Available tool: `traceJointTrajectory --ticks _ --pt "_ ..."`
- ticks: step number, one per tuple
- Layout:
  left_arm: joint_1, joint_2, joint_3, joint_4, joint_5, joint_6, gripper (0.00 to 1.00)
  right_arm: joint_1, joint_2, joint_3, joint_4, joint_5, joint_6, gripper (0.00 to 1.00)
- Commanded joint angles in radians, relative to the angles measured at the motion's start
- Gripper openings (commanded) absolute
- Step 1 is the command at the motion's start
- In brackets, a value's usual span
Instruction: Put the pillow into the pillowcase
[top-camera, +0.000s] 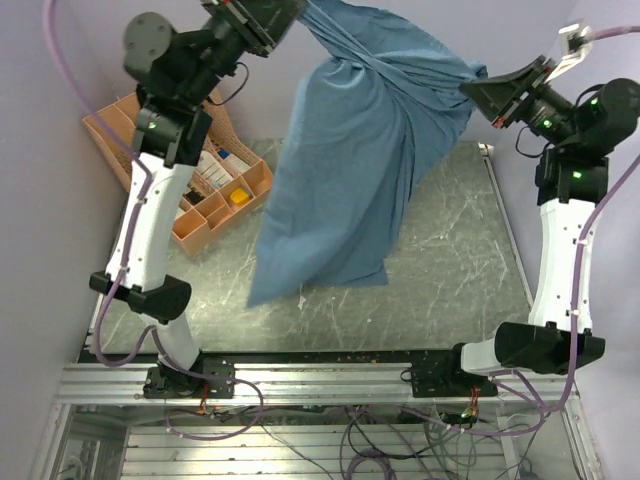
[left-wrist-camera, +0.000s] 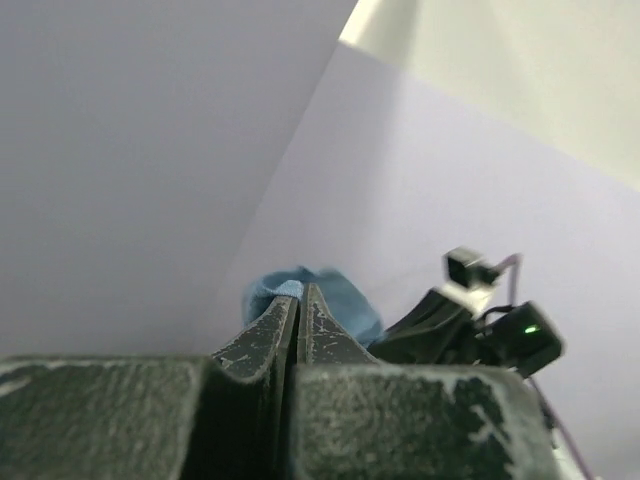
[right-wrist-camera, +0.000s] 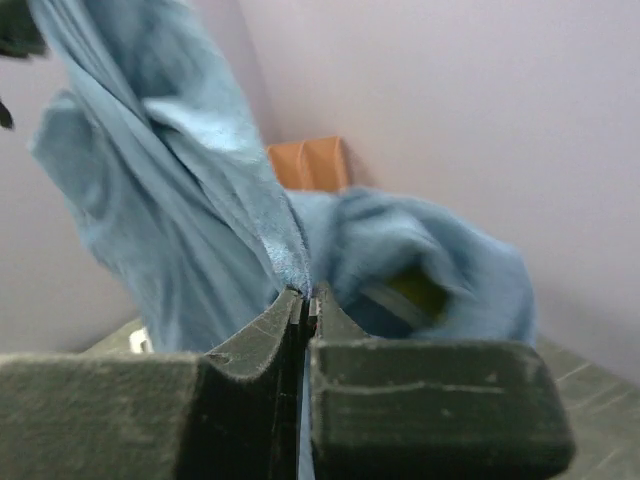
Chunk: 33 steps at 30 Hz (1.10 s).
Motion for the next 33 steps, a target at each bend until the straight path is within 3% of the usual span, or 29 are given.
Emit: traceJointTrajectory --ticks 1,5,8,16,20,23,25,26,28,30,31,33 --pt "0.046 -0.062 0.028 0.129 -0.099 0.0 0.07 0.048 -0.048 -0.113 0.059 -0.01 0.002 0.0" --pt "0.046 0.013 0.061 0.157 -0.12 -0.041 0.07 0.175 -0.102 -0.065 -0.109 0.084 -0.16 0.0" --pt "0.046 0.095 0.154 0.182 -0.134 -0.089 0.07 0.18 -0.128 -0.024 -0.154 0.094 -0.193 0.0" --pt "-0.005 0.156 0.123 0.295 -0.15 -0.166 0.07 0.179 -0.119 -0.034 -0.181 0.145 -0.202 0.0" --pt "-0.111 0.202 0.069 0.285 -0.128 -0.133 0.07 0.168 -0.116 -0.093 -0.238 0.425 -0.311 0.0" --pt "-0.205 0.258 0.01 0.289 -0.099 -0.116 0.07 0.135 -0.177 -0.235 -0.188 0.656 -0.403 0.0" --pt "-0.271 0.324 0.022 0.269 -0.056 -0.114 0.09 0.115 -0.221 -0.32 -0.164 0.764 -0.464 0.13" --pt "-0.285 0.362 0.039 0.256 -0.022 -0.117 0.21 0.096 -0.229 -0.345 -0.169 0.793 -0.489 0.25" --pt "-0.311 0.416 0.074 0.218 0.036 -0.114 0.58 0.031 -0.24 -0.378 -0.185 0.784 -0.516 0.51" --pt "-0.309 0.405 0.052 0.169 0.046 -0.063 0.89 -0.038 -0.255 -0.396 -0.182 0.737 -0.526 0.7" --pt "-0.301 0.372 0.02 0.139 0.024 -0.015 0.97 -0.058 -0.263 -0.395 -0.182 0.732 -0.536 0.76" --pt "-0.271 0.285 -0.078 0.1 -0.026 0.071 1.0 -0.076 -0.272 -0.379 -0.186 0.716 -0.573 0.85"
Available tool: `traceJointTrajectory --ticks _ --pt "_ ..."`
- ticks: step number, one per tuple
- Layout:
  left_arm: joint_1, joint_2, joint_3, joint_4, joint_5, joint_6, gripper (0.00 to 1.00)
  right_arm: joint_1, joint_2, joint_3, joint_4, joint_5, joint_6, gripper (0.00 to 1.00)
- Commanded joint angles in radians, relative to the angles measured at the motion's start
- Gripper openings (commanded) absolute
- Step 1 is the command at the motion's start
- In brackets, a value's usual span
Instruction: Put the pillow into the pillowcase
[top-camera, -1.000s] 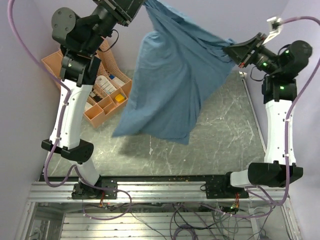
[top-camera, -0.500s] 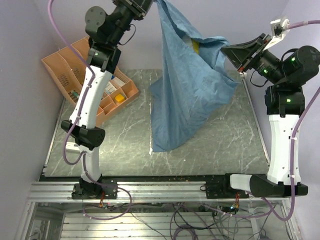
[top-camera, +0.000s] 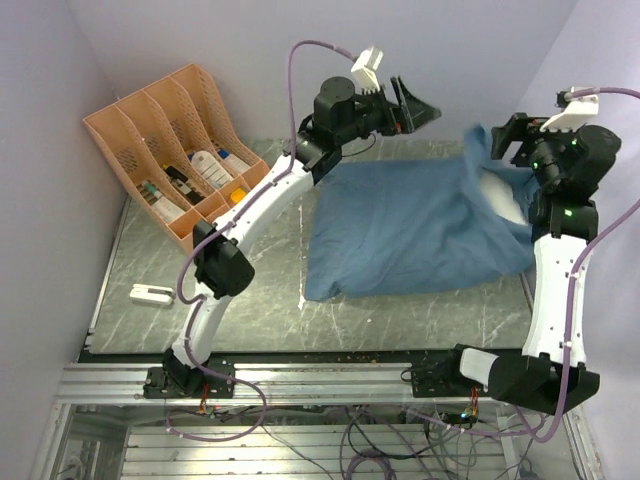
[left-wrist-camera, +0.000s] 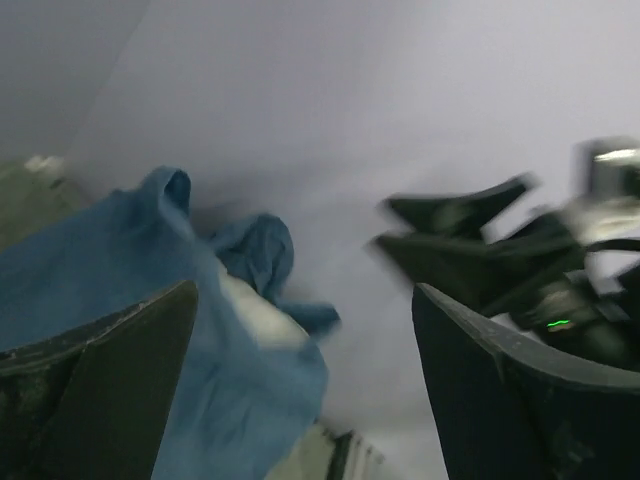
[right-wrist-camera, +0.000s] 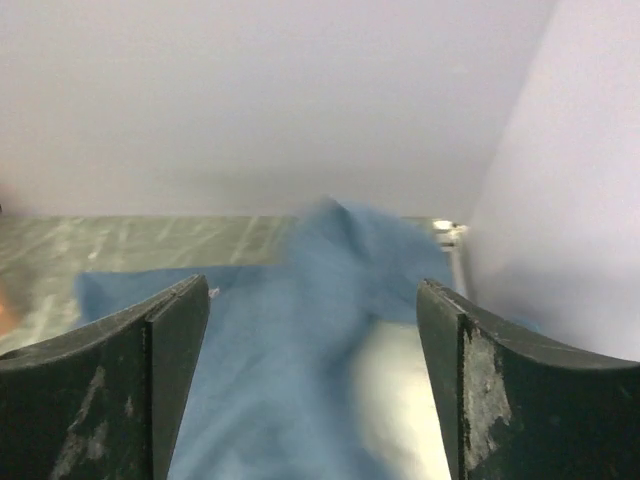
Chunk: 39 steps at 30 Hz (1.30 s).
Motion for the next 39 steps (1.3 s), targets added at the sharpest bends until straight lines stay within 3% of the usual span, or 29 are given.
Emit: traceJointTrajectory --ticks 1,5,10,13,16,20,26,32,39 --pt "0.08 -0.185 -0.144 -0.088 -0.03 0.184 1.0 -0.05 -0.058 0.038 0.025 -0.001 -0.111 0.85" --pt "0.181 -0.399 -0.462 -0.029 -0.024 0.246 0.99 -0.052 0.001 0.091 -0.063 -0.318 -0.175 0.86" --pt "0.276 -0.703 -0.866 0.039 -0.037 0.328 0.99 -0.051 0.051 0.031 -0.087 -0.674 -0.212 0.96" --pt "0.343 -0.873 -1.05 0.049 -0.055 0.348 0.99 -0.037 0.073 0.067 -0.133 -0.699 -0.256 0.99" --pt "0.399 -1.022 -1.16 -0.003 -0.077 0.376 0.98 -0.006 0.12 0.218 -0.271 -0.551 -0.269 1.0" --pt "0.415 -1.163 -1.139 -0.183 -0.141 0.446 0.98 -0.006 0.103 0.316 -0.355 -0.445 -0.24 1.0" --pt "0.415 -1.193 -0.875 -0.475 -0.15 0.508 0.98 -0.006 -0.048 0.249 -0.263 -0.367 -0.188 1.0" --pt "0.415 -1.195 -0.791 -0.524 -0.067 0.488 0.98 -0.007 -0.053 0.313 -0.28 -0.29 -0.087 1.0" --pt "0.415 -1.199 -0.792 -0.546 -0.065 0.502 0.98 -0.008 -0.06 0.333 -0.27 -0.287 -0.105 1.0"
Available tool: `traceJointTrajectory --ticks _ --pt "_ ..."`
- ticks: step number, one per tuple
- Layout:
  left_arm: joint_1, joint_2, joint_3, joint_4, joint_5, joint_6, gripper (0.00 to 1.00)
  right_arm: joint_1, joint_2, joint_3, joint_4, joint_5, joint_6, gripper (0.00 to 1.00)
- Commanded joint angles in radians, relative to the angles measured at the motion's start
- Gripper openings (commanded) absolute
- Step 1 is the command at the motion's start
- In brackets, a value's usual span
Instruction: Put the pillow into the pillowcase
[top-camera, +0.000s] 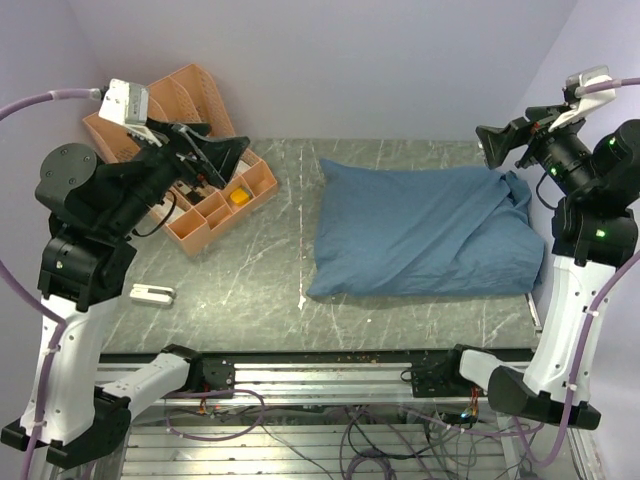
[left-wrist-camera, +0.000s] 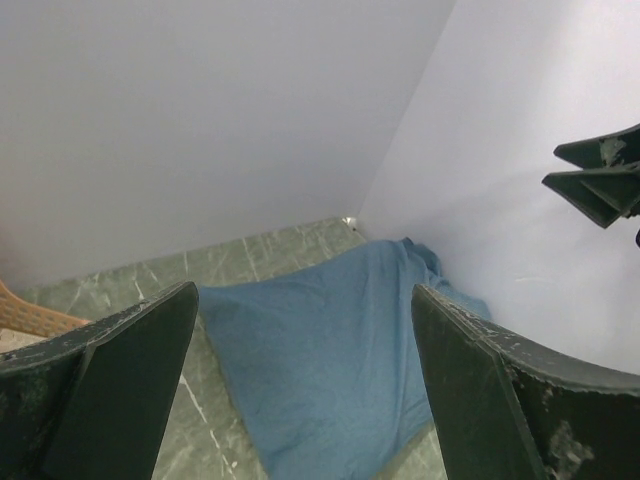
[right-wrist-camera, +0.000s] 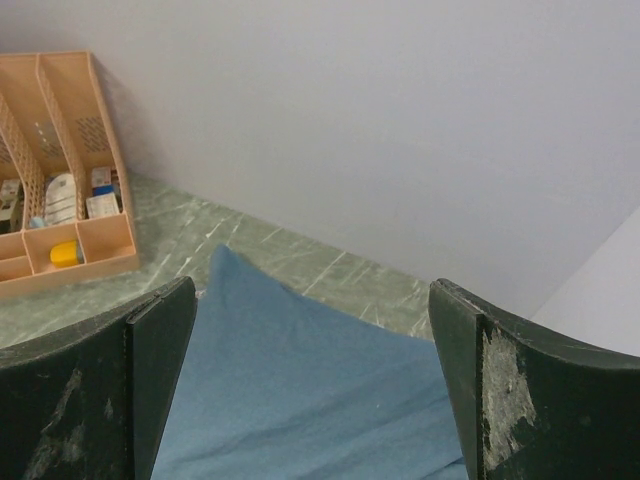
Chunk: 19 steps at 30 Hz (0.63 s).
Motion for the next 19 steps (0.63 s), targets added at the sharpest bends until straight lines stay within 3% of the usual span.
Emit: traceJointTrajectory --ticks 1,19 --pt "0.004 0.015 0.005 -0.061 0.031 0.021 0.98 0.001 0.004 0.023 0.003 0.035 0.013 1.0" --pt "0.005 0.009 -0.036 -0.046 0.048 0.031 0.98 -0.001 -0.013 -0.017 0.025 0.034 0.007 1.0"
